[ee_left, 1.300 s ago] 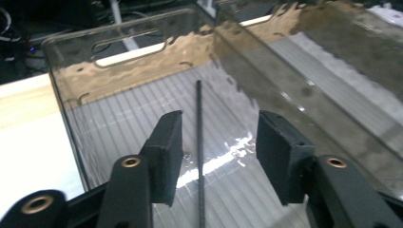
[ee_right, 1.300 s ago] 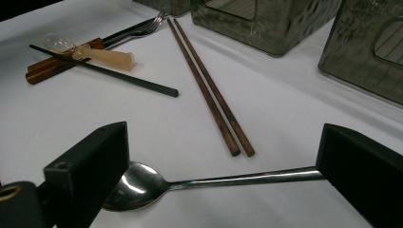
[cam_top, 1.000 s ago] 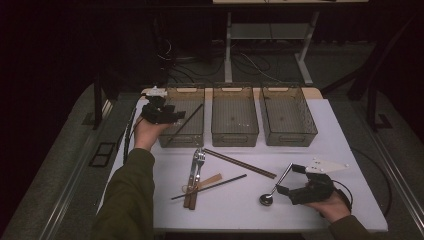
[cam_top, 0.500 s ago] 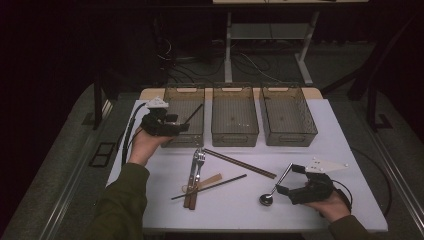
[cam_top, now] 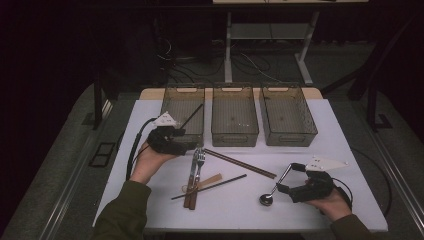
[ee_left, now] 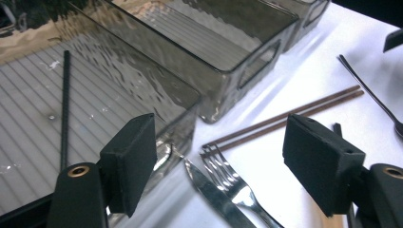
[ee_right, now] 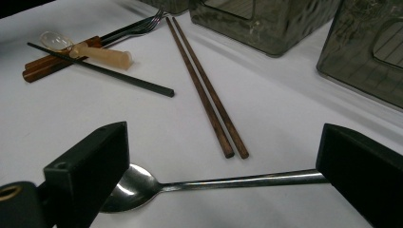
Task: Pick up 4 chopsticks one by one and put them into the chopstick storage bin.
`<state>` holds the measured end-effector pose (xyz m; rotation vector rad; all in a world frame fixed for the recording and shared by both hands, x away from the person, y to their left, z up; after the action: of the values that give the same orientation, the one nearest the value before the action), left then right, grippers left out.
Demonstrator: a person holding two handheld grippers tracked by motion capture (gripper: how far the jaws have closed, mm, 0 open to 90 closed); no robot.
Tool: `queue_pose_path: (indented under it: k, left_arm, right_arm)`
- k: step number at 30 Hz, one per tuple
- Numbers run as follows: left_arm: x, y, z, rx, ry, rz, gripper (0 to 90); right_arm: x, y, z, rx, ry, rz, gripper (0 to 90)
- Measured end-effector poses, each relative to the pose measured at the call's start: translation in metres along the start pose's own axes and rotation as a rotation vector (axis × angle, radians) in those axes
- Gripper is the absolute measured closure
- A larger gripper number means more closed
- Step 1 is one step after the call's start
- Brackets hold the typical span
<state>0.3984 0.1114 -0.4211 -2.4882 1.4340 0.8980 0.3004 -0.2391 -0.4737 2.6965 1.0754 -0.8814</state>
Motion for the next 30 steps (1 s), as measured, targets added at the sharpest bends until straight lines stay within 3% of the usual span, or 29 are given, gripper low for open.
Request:
queue_pose_path:
  k: [14, 30]
  left_arm:
    - [-0.003, 0.03, 0.021, 0.042, -0.004, 0.024, 23.2]
    - [0.001, 0.069, 0.042, 0.063, -0.022, 0.089, 15.0]
  right_arm:
    - [-0.001, -0.003, 0.001, -0.017, -0.002, -0.004, 3.6]
    - [-0.001, -0.003, 0.001, -0.016, -0.004, 0.0, 3.6]
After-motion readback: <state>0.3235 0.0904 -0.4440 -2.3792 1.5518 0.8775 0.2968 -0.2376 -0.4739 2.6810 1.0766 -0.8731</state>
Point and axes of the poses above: each handheld gripper's, and its own axes: x roughly forward along the jaws, z roughly out of its underside, y roughly to its right, the point moved 7 cm from there along x, roughly forward along the jaws, and after that the axes turned 6 degrees about z, right-handed, at the moved point
